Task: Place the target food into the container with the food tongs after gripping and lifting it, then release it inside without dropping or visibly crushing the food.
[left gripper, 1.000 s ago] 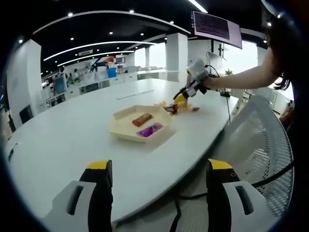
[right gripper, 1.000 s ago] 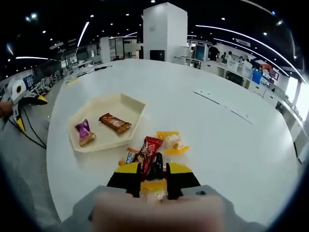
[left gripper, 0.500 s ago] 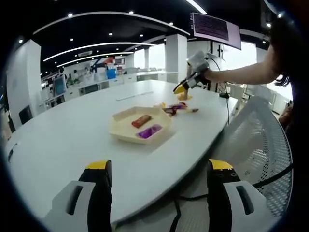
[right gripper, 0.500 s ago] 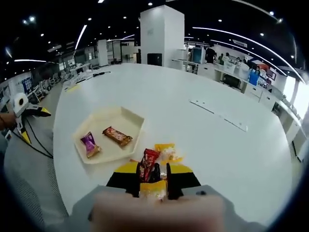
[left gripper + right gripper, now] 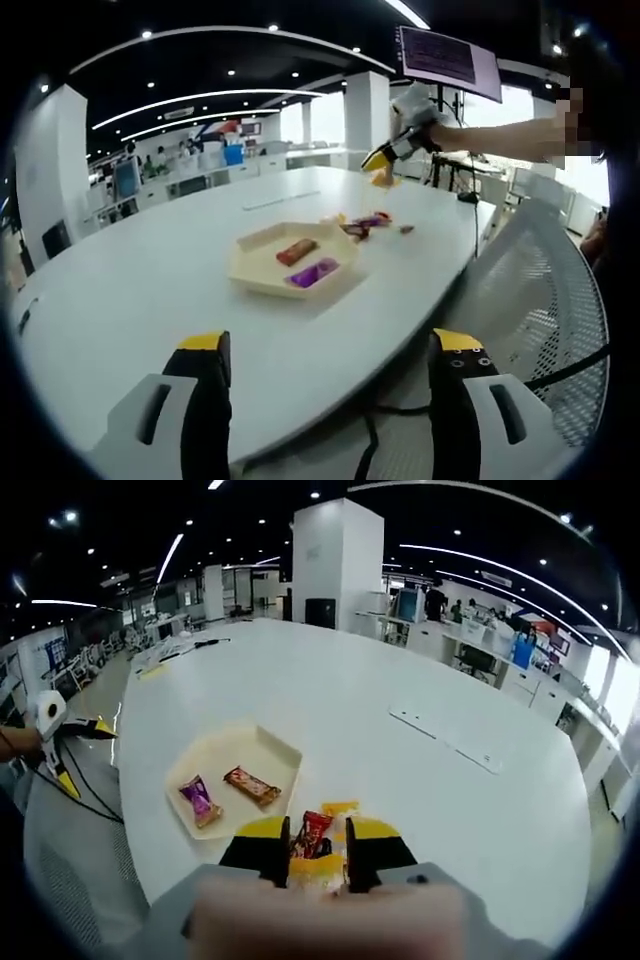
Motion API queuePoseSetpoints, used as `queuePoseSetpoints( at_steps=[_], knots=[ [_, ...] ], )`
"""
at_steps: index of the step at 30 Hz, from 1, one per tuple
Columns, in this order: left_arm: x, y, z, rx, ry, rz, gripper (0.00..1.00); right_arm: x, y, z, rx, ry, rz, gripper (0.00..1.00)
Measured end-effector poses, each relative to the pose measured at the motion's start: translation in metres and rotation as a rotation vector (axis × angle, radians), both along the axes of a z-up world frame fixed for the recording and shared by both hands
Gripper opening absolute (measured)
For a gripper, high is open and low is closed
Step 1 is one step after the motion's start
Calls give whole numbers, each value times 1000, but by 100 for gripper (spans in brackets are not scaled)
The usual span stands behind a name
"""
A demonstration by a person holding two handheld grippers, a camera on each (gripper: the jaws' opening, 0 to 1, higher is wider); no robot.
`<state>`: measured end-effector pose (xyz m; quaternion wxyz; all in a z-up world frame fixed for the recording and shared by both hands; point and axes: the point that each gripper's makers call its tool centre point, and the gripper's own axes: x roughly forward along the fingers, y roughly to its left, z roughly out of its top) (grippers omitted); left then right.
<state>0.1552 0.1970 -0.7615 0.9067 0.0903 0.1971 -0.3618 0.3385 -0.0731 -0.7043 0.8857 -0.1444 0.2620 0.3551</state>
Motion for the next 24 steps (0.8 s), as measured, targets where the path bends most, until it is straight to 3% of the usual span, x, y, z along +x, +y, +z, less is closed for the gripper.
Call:
queuePoseSetpoints(
  at_steps=[10, 24],
  knots=[
    [0, 0, 1, -5, -3, -3, 78, -1, 1, 11, -10, -15, -4, 21],
    [0, 0, 3, -9, -16, 1, 78, 8, 41, 18, -1, -22, 59, 21]
  ],
)
